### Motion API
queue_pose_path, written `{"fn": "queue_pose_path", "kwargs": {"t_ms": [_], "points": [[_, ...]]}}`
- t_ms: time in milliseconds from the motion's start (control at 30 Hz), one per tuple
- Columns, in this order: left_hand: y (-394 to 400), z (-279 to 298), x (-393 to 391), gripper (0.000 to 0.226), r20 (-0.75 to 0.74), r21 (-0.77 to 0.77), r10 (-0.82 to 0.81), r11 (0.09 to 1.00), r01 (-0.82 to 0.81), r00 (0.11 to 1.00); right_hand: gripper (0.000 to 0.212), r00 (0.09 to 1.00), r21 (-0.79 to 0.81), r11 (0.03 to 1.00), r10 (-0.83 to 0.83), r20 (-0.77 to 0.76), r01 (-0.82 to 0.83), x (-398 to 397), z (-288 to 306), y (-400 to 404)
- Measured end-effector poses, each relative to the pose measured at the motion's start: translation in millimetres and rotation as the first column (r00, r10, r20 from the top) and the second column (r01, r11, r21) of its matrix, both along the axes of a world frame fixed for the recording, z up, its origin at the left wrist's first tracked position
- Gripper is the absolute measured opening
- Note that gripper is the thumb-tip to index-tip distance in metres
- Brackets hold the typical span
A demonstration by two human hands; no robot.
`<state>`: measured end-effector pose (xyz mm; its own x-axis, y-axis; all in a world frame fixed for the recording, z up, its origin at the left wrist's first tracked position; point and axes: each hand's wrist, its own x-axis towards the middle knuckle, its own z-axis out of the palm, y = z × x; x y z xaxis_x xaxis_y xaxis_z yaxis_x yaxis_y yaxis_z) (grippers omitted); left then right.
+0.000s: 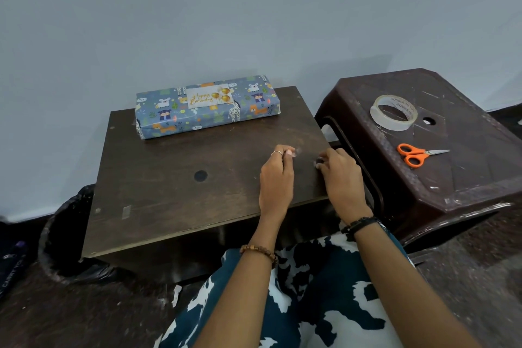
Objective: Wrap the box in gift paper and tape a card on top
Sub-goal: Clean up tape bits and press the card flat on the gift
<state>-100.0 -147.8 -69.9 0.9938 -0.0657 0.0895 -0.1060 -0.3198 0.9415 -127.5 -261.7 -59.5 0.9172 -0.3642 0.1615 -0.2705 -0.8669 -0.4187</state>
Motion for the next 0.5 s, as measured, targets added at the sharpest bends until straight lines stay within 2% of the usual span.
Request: {"fn": "queue_pose_path", "kwargs": {"t_ms": [100, 367, 500], "points": [[-0.6, -0.7, 1.1, 0.023, 0.013, -0.001, -0.002, 1.000, 0.002, 1.000, 0.024, 1.000, 0.024, 1.000, -0.006, 0.009, 0.006, -0.9, -1.7, 0.7], [0.2, -2.2, 1.8, 0.026, 0.005, -0.015, 0.006, 1.000, -0.006, 1.000, 0.020, 1.000, -0.078, 0.997, -0.006, -0.013, 0.005, 0.6, 1.3, 1.8], [0.6, -2.6, 1.4, 0.023, 0.011, -0.035, -0.004, 0.999, 0.004, 1.000, 0.021, 1.000, -0.030, 0.999, -0.024, 0.013, 0.024, 0.9, -0.2, 1.7]]}}
